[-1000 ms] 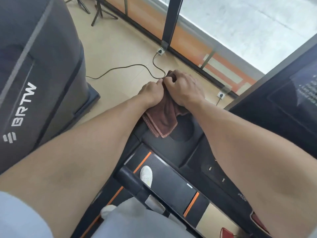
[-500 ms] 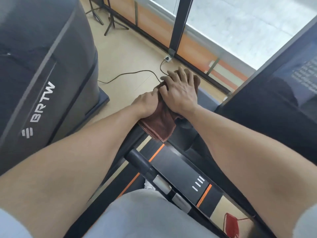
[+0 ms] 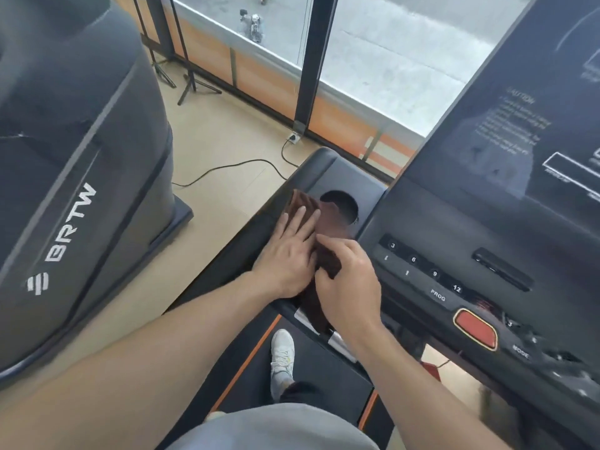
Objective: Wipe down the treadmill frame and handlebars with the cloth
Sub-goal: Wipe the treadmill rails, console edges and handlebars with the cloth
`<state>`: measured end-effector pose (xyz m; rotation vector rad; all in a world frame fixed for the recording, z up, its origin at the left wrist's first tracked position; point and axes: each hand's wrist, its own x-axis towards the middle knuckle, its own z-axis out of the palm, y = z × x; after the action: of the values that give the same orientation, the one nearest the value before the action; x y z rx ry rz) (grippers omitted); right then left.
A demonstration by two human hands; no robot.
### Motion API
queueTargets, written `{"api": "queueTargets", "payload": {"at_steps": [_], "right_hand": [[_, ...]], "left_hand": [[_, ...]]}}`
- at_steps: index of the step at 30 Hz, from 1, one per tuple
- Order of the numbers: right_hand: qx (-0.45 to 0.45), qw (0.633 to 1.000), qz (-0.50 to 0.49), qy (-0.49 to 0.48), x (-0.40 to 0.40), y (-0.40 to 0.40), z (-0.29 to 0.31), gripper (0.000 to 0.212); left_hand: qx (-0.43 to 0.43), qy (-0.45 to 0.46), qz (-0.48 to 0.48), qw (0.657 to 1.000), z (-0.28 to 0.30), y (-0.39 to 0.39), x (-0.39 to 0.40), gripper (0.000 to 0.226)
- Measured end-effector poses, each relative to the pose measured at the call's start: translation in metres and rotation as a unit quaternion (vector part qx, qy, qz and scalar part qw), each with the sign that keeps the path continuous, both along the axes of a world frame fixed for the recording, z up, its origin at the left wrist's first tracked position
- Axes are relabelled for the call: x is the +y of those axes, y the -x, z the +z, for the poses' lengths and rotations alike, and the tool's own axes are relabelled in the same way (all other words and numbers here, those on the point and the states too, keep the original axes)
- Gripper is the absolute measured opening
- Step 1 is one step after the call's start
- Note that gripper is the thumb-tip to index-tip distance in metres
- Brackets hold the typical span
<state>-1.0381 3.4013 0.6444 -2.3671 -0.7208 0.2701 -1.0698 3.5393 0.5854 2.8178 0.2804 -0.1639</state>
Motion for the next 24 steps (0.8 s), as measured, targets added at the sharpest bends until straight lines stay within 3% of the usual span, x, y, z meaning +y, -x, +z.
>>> {"api": "queueTargets", "payload": {"at_steps": [4, 9, 19, 24], "right_hand": [[0.009, 0.996, -0.072, -0.053, -0.035, 0.006, -0.007, 0.043], [0.037, 0.988, -0.091, -0.119, -0.041, -0.015, 0.001, 0.044], [0.06, 0.99, -0.081, -0.094, -0.012, -0.064, 0.015, 0.045], [0.159, 0.977, -0.093, -0.107, -0.017, -0.048, 0.023, 0.044]], "left_hand": [[-0.005, -0.01, -0.052, 0.999, -0.003, -0.02, -0.03, 0.067], [0.02, 0.022, -0.078, 0.996, 0.008, -0.056, -0.019, 0.063], [0.048, -0.086, -0.136, 0.986, 0.005, -0.12, 0.006, 0.063], [-0.004, -0.061, -0.147, 0.987, -0.001, -0.084, 0.002, 0.065]]}}
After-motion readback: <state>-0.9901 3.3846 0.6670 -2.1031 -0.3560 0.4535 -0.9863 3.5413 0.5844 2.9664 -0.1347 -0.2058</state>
